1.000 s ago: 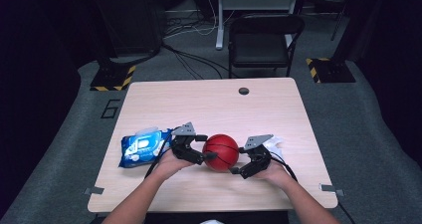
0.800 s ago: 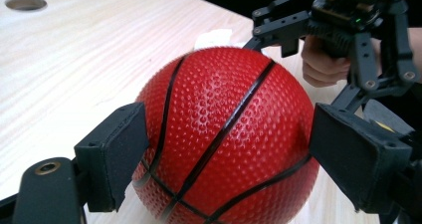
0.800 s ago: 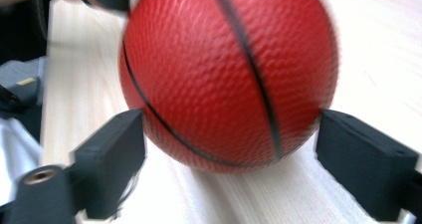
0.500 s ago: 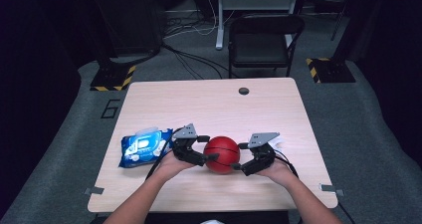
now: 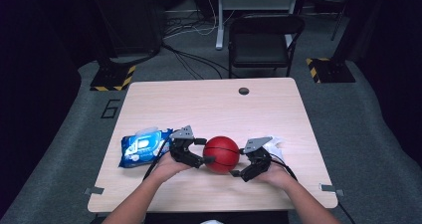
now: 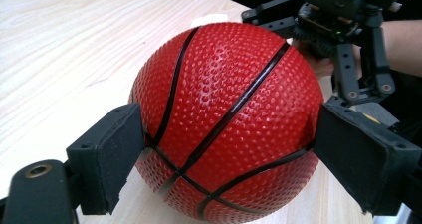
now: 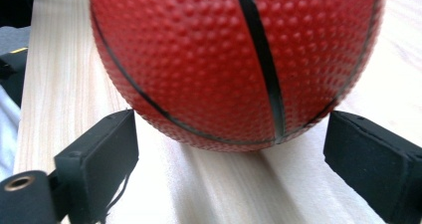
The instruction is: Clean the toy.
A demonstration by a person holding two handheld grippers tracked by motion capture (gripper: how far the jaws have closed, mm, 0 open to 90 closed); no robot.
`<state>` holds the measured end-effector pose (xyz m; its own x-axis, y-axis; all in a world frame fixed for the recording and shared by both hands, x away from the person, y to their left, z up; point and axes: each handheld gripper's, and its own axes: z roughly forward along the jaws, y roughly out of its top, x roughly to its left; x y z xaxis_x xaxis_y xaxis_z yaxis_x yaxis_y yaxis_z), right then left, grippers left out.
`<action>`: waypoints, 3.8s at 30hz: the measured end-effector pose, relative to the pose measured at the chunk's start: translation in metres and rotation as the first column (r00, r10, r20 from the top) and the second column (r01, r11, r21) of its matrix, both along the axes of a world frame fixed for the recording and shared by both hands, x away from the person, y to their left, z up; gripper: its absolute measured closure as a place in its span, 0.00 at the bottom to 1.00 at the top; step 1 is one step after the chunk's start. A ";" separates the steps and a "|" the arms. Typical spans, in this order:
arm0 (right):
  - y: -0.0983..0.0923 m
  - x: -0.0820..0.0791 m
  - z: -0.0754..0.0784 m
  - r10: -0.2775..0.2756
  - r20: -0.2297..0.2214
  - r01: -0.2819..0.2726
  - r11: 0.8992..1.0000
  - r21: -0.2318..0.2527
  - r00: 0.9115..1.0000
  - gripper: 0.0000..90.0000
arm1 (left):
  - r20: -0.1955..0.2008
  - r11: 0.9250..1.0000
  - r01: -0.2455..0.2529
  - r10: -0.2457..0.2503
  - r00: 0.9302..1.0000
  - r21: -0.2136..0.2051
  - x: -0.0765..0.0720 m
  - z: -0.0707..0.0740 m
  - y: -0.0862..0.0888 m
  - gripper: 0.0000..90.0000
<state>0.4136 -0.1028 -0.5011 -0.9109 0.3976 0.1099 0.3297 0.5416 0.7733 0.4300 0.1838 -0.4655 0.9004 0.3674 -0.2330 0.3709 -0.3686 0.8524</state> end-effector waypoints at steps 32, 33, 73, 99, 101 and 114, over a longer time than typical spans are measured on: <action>-0.021 -0.006 0.029 -0.043 0.033 0.038 0.991 0.128 0.999 0.17 | 0.017 1.000 0.018 -0.018 1.000 0.000 -0.003 -0.003 -0.009 0.16; -0.021 -0.006 0.029 -0.043 0.033 0.038 0.991 0.128 0.999 0.17 | 0.017 1.000 0.018 -0.018 1.000 0.000 -0.003 -0.003 -0.009 0.16; -0.021 -0.009 0.039 -0.073 0.072 0.063 0.989 0.132 0.995 0.23 | 0.053 0.999 0.023 -0.025 0.998 0.025 0.003 0.009 -0.034 0.09; -0.082 0.011 0.015 -0.365 0.076 0.366 0.930 0.000 0.928 0.24 | 0.028 0.998 0.042 -0.043 0.999 0.046 0.005 0.005 -0.040 0.00; -0.088 0.019 0.007 -0.401 0.069 0.403 0.915 -0.013 0.913 0.31 | 0.031 0.998 0.045 -0.046 0.998 0.046 0.005 0.005 -0.041 0.00; -0.102 0.040 -0.019 -0.533 0.059 0.536 0.837 -0.112 0.844 0.33 | 0.034 0.998 0.050 -0.051 0.998 0.047 0.005 0.005 -0.041 0.01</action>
